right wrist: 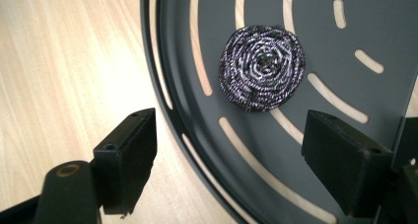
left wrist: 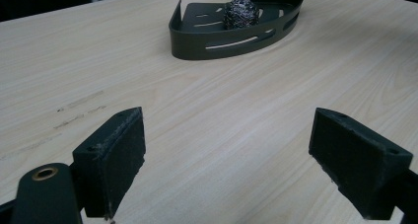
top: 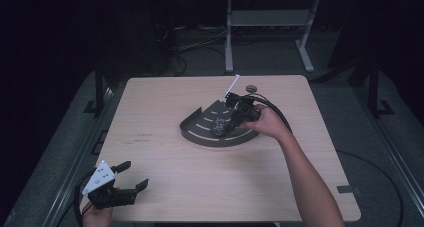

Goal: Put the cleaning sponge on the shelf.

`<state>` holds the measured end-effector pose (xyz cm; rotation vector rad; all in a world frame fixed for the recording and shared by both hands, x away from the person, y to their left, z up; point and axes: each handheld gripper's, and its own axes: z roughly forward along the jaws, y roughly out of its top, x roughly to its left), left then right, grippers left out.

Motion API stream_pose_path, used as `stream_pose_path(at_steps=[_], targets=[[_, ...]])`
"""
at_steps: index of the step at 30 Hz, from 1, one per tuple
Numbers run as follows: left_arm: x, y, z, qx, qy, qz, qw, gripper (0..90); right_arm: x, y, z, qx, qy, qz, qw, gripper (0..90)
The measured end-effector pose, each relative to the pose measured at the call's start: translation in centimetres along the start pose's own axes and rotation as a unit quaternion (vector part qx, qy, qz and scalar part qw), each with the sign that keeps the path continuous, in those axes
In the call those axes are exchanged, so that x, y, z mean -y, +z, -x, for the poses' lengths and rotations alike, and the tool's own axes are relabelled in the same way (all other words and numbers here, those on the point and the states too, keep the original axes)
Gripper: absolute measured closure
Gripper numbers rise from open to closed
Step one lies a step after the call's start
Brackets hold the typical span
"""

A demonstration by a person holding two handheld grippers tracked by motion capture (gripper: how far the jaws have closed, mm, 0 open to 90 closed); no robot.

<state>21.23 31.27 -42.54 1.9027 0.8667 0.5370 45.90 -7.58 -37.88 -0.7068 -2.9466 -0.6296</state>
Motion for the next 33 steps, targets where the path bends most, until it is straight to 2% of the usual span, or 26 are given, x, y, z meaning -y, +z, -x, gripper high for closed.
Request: stream_pose_path(at_steps=[4, 7, 11, 33], targets=[[0.0, 0.0, 0.1, 0.002, 0.000, 0.001, 1.0000, 13.3, 0.6, -0.4, -0.2, -0.001, 0.004, -0.005, 1.0000, 20.9], [0.0, 0.0, 0.1, 0.001, 0.002, 0.000, 1.0000, 13.3, 0.9, -1.0, -0.5, -0.001, 0.002, 0.007, 1.0000, 21.2], [0.0, 0.0, 0.1, 0.002, 0.001, 0.000, 1.0000, 13.3, 1.5, -1.4, -0.8, 0.001, 0.003, 0.009, 1.0000, 21.2], [-0.1, 0.1, 0.2, 0.000, 0.005, -0.002, 1.0000, 13.3, 5.0, -1.4, -1.6, 0.000, 0.008, 0.012, 0.9999, 21.0]])
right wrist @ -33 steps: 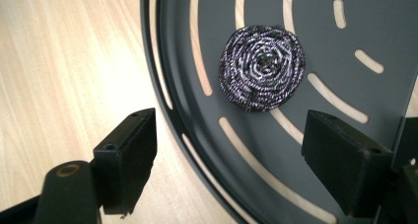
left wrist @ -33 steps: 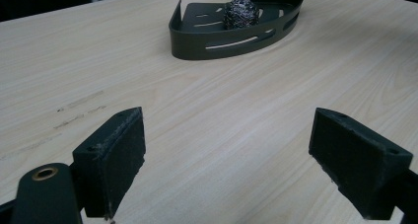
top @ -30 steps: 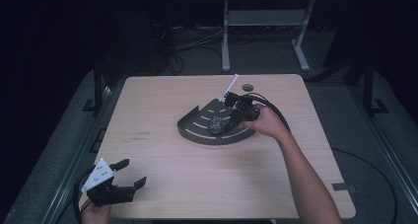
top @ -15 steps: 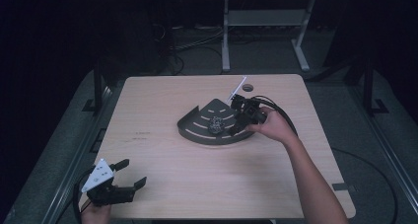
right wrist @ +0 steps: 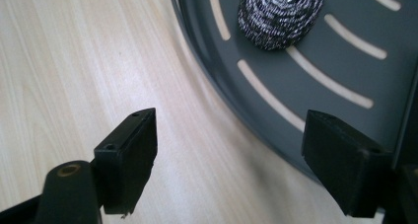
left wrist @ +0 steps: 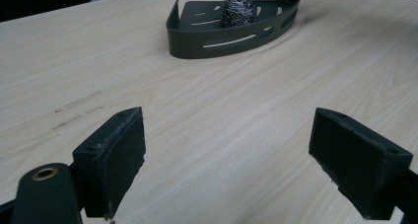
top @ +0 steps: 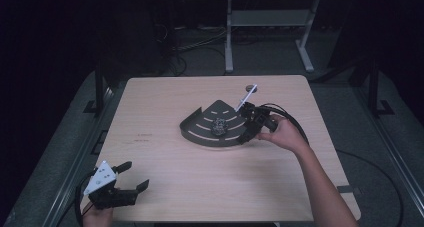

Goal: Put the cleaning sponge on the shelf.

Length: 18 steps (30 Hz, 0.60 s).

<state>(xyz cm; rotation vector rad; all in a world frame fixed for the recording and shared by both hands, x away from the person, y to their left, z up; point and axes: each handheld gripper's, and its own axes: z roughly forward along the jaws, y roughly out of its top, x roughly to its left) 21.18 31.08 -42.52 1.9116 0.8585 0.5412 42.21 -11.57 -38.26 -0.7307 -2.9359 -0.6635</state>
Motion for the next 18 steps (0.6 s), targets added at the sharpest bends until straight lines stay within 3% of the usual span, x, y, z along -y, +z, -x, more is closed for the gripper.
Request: stream_pose_path(at_steps=[14, 18], targets=[[0.0, 0.2, 0.1, 0.002, 0.001, -0.003, 1.0000, 13.3, 2.2, -0.2, -1.1, -0.002, -0.003, -0.005, 1.0000, 20.3], [0.1, 0.1, 0.1, 0.001, 0.000, -0.003, 1.0000, 13.3, 3.1, -0.7, -1.4, 0.000, 0.001, 0.011, 0.9999, 20.3]])
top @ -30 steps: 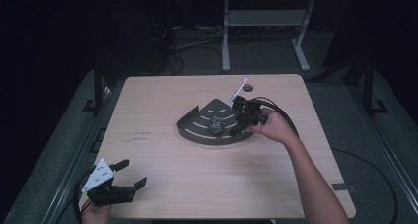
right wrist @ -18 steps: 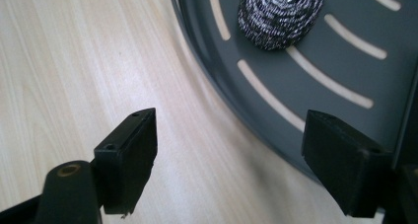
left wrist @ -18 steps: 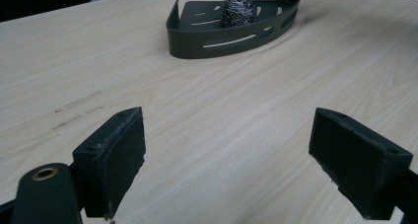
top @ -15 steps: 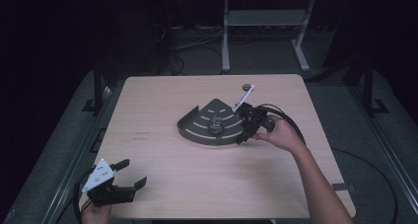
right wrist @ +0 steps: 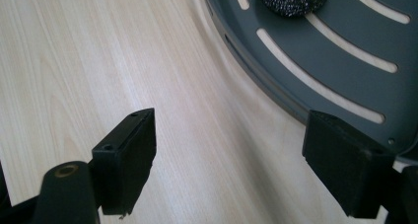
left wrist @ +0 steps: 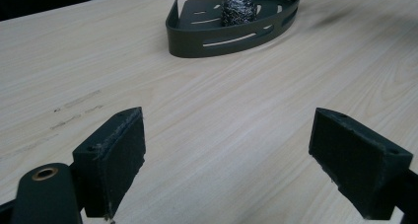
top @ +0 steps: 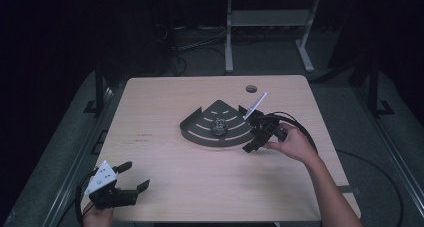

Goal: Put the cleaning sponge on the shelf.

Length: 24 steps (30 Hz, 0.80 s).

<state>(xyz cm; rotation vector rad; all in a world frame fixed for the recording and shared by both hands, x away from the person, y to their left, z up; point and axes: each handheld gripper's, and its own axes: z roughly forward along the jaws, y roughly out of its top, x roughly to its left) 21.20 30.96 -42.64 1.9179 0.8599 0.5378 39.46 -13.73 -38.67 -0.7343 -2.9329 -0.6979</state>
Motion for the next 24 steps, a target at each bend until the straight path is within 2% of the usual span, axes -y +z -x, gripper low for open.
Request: stream_pose_path(at_steps=[12, 24], targets=[[0.0, 0.2, 0.1, 0.003, -0.001, -0.003, 1.0000, 13.3, 2.2, 0.3, -0.9, 0.001, 0.003, 0.001, 1.0000, 20.7], [0.0, 0.2, 0.1, 0.005, -0.001, -0.003, 1.0000, 13.3, 4.0, 0.9, -1.2, -0.003, 0.012, 0.001, 0.9999, 20.0]])
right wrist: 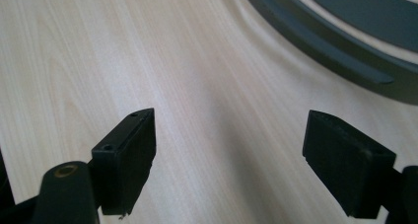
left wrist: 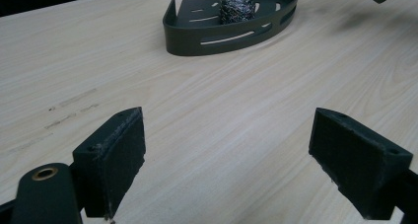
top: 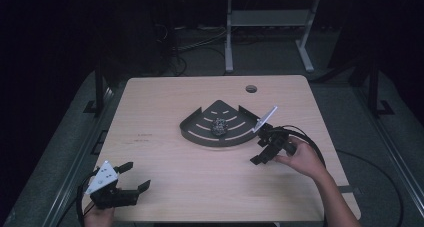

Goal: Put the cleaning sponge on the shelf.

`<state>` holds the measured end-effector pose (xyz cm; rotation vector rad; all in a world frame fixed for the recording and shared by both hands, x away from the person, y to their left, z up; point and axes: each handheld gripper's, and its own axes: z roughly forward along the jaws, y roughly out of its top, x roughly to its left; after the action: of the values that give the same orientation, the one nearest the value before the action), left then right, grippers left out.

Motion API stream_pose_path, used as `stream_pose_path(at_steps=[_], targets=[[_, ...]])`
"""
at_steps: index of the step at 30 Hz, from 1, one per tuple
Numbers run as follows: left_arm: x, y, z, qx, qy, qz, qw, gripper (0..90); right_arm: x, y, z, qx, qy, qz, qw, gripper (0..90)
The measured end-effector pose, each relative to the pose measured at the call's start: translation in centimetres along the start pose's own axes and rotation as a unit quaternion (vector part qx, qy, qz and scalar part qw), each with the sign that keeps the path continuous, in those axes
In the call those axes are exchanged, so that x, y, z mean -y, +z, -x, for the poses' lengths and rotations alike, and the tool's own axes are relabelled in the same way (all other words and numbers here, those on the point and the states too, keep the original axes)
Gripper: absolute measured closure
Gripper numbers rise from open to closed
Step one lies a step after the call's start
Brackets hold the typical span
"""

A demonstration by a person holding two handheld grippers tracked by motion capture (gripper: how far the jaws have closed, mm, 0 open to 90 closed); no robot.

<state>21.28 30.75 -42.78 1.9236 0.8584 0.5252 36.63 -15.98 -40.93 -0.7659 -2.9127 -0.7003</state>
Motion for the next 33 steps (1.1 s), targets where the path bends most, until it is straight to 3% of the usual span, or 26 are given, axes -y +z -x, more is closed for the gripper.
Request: stream_pose_path(at_steps=[14, 33], targets=[[0.0, 0.0, 0.1, 0.000, 0.002, -0.001, 1.0000, 13.3, 2.1, -0.3, -0.5, 0.008, 0.007, 0.008, 0.9999, 20.1], [0.0, 0.1, 0.2, 0.002, 0.002, -0.004, 1.0000, 13.3, 5.6, -0.6, -2.5, 0.011, 0.015, 0.028, 0.9994, 19.8]])
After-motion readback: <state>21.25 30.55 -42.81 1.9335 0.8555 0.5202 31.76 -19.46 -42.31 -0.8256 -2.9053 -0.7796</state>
